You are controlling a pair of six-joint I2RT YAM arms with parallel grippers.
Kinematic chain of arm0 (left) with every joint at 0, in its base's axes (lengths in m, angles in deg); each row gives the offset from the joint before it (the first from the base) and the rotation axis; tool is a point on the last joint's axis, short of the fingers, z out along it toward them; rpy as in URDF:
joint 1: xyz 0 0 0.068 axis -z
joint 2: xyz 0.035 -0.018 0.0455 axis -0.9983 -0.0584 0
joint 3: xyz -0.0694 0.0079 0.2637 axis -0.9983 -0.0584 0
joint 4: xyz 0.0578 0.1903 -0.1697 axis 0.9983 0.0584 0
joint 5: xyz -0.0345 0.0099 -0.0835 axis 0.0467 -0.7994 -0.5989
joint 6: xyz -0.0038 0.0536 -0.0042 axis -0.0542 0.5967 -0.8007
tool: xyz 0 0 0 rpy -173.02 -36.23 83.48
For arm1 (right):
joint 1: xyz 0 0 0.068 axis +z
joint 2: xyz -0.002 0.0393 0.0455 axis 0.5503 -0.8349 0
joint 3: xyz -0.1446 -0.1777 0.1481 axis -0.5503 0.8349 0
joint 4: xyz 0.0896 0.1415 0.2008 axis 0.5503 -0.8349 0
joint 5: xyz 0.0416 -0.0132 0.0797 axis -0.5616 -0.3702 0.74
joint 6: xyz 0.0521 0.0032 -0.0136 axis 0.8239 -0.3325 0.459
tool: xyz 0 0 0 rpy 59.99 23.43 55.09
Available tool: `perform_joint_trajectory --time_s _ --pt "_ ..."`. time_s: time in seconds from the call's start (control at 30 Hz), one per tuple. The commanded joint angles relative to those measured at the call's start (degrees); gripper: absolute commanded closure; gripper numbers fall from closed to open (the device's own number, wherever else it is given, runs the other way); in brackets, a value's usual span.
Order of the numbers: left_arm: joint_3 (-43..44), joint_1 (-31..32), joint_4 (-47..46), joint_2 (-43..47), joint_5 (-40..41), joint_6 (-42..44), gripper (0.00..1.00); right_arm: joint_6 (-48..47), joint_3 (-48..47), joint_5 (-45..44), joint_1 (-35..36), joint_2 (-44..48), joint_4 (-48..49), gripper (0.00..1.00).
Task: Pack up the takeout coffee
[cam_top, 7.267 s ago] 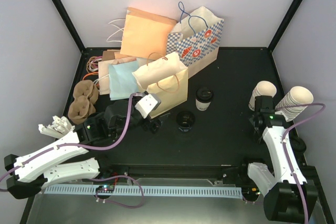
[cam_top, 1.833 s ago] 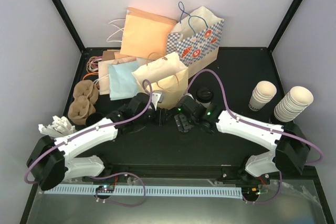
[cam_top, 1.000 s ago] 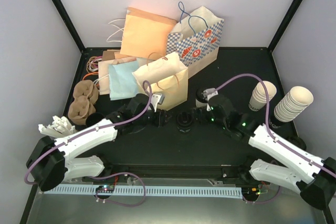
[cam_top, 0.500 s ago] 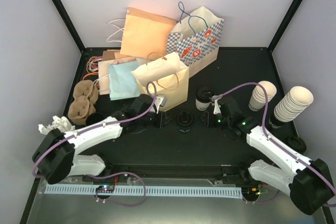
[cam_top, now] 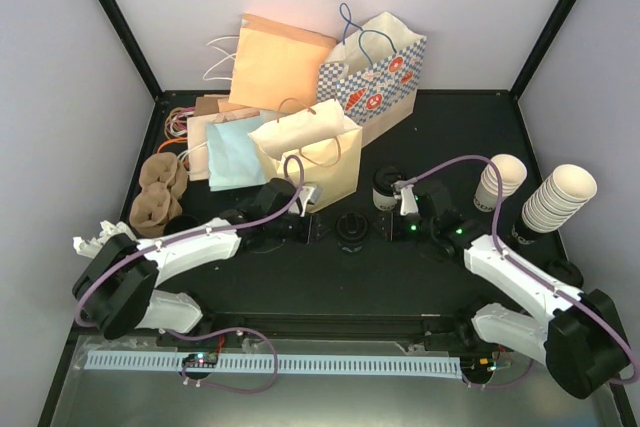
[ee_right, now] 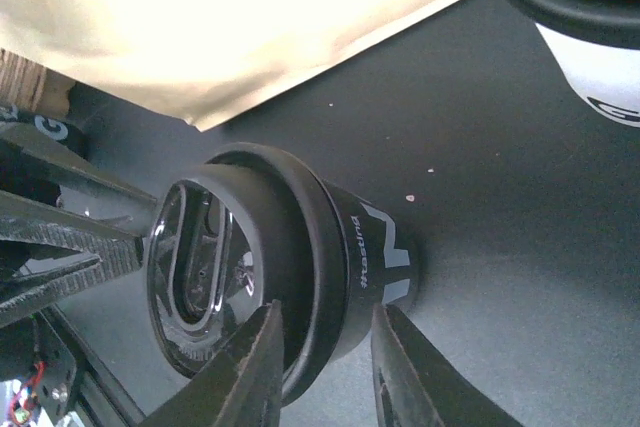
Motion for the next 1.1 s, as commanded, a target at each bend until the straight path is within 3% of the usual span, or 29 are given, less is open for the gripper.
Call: perform_joint_trajectory --time_s 0.0,0.23,1.07 --pt "0.86 -0.43 -2.60 -1.17 -2.36 -0.53 0.73 -0.50 0.19 1.32 -0.43 -1.27 1.93 0.73" --pt "1.23 -0.38 -4.03 -3.26 -4.15 -1.05 0.80 -0.68 0.77 1.67 -0.51 -2.29 2.58 0.74" --pt "2.02 -0.43 -3.39 -5.87 -3.69 0.46 0.85 1.98 7.58 6.76 -1.83 -5.68 6.61 0.79"
